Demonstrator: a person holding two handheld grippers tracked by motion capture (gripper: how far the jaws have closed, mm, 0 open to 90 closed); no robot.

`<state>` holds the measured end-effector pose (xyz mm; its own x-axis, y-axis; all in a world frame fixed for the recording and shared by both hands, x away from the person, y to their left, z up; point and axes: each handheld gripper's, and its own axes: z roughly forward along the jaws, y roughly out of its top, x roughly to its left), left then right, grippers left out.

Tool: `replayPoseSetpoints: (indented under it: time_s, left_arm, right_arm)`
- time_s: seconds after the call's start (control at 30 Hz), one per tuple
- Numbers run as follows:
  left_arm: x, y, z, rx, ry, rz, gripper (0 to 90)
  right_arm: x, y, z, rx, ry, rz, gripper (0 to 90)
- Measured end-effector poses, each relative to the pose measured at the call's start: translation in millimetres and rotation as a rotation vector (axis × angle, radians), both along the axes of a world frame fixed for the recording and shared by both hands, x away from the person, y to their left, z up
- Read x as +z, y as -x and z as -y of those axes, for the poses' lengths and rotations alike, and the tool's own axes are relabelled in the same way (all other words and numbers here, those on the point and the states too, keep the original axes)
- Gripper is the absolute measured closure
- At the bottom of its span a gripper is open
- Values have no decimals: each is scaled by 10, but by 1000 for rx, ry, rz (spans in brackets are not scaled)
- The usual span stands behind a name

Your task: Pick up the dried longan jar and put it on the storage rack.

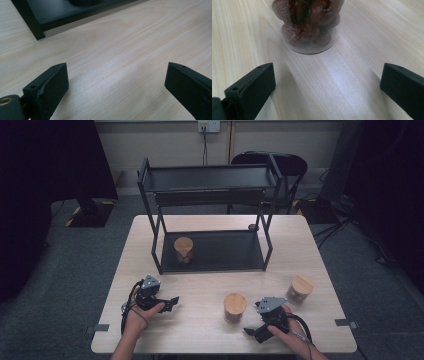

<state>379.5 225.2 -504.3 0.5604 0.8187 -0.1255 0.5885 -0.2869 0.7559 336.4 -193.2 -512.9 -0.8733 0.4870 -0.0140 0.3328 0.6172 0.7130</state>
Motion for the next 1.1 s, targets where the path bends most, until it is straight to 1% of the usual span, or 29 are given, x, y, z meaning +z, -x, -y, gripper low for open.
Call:
replayPoseSetpoints:
  time_s: [0.33, 0.4, 0.47, 0.63, 0.77, 0.93, 0.97, 1.0, 1.1]
  left_arm:
    - [-13, 38, -70, 9, -10, -3, 47]
    - [-18, 46, -86, 8, -24, -4, 47]
    - [-25, 55, -95, 11, -22, -7, 47]
    - [-38, 77, -122, 11, -47, -7, 47]
    - [-43, 96, -135, 10, -56, -4, 44]
    - [-54, 121, -137, -1, -90, 8, 34]
    - [-60, 129, -135, -8, -104, 12, 24]
    - [-65, 137, -133, -8, -109, 18, 20]
    - [-68, 145, -122, -16, -132, 17, 7]
  right_arm:
    - [0, 0, 0, 0, 0, 0, 0]
    - [0, 0, 0, 0, 0, 0, 0]
    - [0, 0, 0, 0, 0, 0, 0]
    - [0, 0, 0, 0, 0, 0, 0]
    - [0, 0, 0, 0, 0, 0, 0]
    - [0, 0, 0, 0, 0, 0, 0]
    - [0, 0, 0, 0, 0, 0, 0]
    - [0, 0, 0, 0, 0, 0, 0]
    - [0, 0, 0, 0, 0, 0, 0]
